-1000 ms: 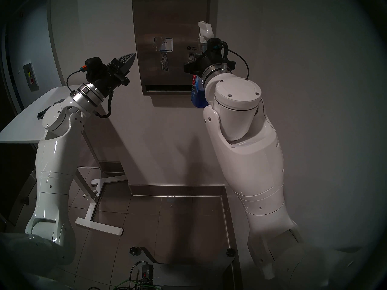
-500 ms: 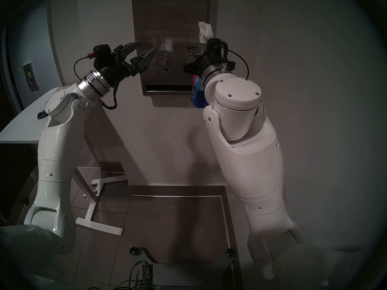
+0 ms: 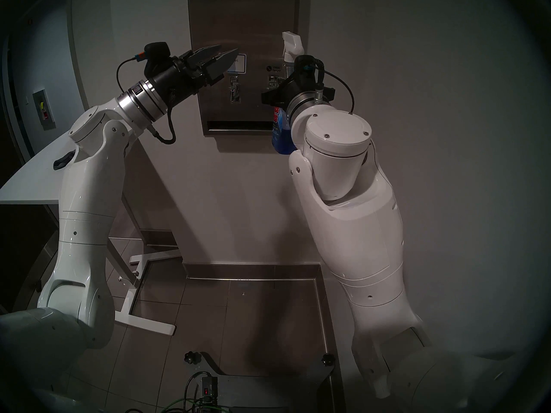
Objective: Pick up the cleaner bottle and spray the cleaner onto the surface
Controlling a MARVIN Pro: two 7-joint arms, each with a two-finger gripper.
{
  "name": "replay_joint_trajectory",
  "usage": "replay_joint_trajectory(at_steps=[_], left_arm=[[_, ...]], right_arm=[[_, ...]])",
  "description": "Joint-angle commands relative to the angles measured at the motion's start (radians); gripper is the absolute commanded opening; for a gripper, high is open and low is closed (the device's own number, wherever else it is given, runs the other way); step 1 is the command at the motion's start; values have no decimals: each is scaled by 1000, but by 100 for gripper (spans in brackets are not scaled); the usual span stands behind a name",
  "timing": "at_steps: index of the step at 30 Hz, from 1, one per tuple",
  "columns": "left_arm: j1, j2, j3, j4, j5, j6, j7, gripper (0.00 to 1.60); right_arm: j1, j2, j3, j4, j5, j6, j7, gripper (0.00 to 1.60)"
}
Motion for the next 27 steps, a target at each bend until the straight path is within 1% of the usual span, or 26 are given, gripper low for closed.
replay_joint_trajectory(at_steps=[1, 2, 3, 5, 6, 8, 9, 11, 12, 13, 14, 15, 16, 18, 20, 24, 27], left_arm=[[-112, -33, 10, 18, -31, 37, 3, 160], [-125, -36, 16, 28, -31, 44, 2, 160], [-117, -41, 16, 23, -32, 45, 5, 160], [-150, -45, 31, 49, -30, 54, -2, 160], [-141, -49, 34, 43, -29, 52, -3, 160], [-192, -49, 56, 85, -24, 63, -15, 160], [-170, -56, 54, 68, -23, 59, -11, 160], [-196, -59, 70, 93, -19, 66, -21, 160], [-196, -59, 70, 93, -19, 66, -21, 160], [-221, -57, 83, 115, -15, 71, -30, 160], [-229, -58, 91, 125, -12, 73, -36, 160], [-212, -65, 88, 115, -10, 70, -36, 160], [-228, -63, 98, 129, -6, 74, -40, 160], [-223, -67, 99, 127, -4, 73, -40, 160], [-251, -71, 115, 157, 2, 79, -55, 160], [-265, -79, 125, 176, 8, 76, -64, 160], [-314, -82, 152, 232, 23, 77, -90, 160]], right_arm=[[46, -6, 6, -46, -7, -20, 2, 0], [46, -6, 6, -47, -7, -20, 2, 0], [46, -7, 6, -47, -7, -20, 2, 0], [46, -7, 6, -46, -7, -19, 1, 0], [46, -7, 6, -46, -7, -19, 1, 0], [46, -7, 6, -46, -7, -19, 1, 0], [46, -7, 6, -46, -7, -18, 1, 0], [45, -8, 6, -46, -7, -18, 1, 0], [45, -8, 6, -46, -7, -18, 1, 0], [45, -8, 7, -46, -7, -17, 1, 0], [45, -8, 7, -46, -7, -17, 1, 0], [45, -8, 7, -46, -7, -17, 1, 0], [45, -8, 7, -46, -7, -17, 1, 0], [45, -8, 7, -46, -7, -17, 1, 0], [45, -9, 7, -46, -7, -16, 1, 0], [45, -9, 7, -46, -7, -16, 0, 0], [45, -9, 7, -46, -7, -15, 0, 0]])
